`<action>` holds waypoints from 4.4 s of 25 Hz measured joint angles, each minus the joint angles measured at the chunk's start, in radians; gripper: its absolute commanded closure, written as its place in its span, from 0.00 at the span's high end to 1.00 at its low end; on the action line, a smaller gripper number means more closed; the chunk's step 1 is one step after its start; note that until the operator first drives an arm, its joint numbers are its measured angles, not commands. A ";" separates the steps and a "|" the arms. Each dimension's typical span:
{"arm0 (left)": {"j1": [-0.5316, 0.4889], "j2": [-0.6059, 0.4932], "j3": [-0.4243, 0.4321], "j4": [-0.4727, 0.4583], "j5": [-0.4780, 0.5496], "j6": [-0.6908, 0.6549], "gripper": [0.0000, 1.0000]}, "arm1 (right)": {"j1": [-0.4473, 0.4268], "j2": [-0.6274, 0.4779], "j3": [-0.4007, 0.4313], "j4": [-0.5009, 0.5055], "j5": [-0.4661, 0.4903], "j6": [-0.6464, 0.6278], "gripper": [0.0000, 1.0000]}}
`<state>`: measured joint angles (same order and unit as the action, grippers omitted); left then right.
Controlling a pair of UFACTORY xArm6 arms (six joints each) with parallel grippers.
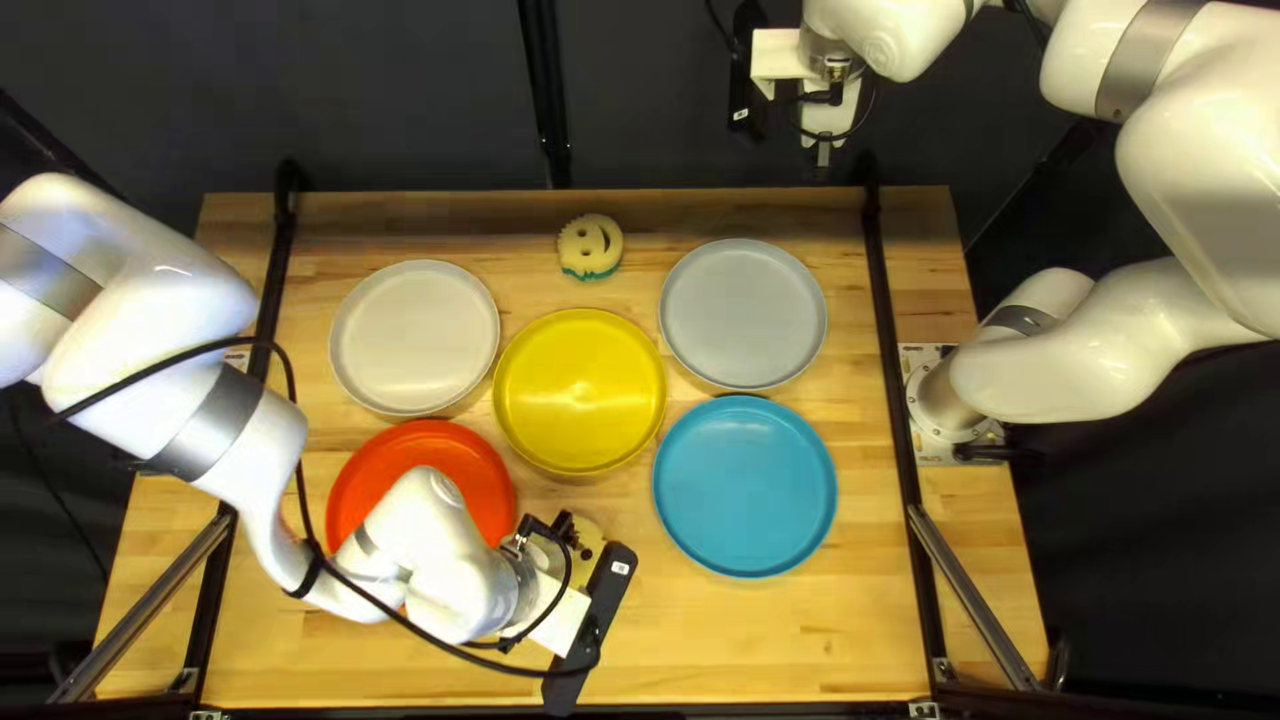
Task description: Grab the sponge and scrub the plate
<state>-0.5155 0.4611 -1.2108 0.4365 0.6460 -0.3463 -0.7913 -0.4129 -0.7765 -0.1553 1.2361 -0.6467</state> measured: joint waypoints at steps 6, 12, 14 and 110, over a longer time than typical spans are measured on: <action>-0.007 0.020 -0.004 0.047 -0.014 -0.039 1.00 | 0.000 0.000 0.000 0.000 0.000 0.000 1.00; -0.002 0.027 0.006 0.059 -0.032 -0.046 0.00 | 0.000 0.000 0.000 0.000 0.000 0.000 1.00; -0.001 0.023 0.012 0.056 -0.034 -0.044 0.00 | 0.000 0.000 0.000 0.000 0.000 0.000 1.00; -0.111 -0.331 0.386 -0.110 0.087 -0.236 0.00 | 0.000 0.000 0.000 0.000 0.000 0.000 1.00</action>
<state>-0.6262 0.1305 -0.8248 0.3267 0.7325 -0.5826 -0.7913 -0.4129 -0.7765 -0.1553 1.2361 -0.6467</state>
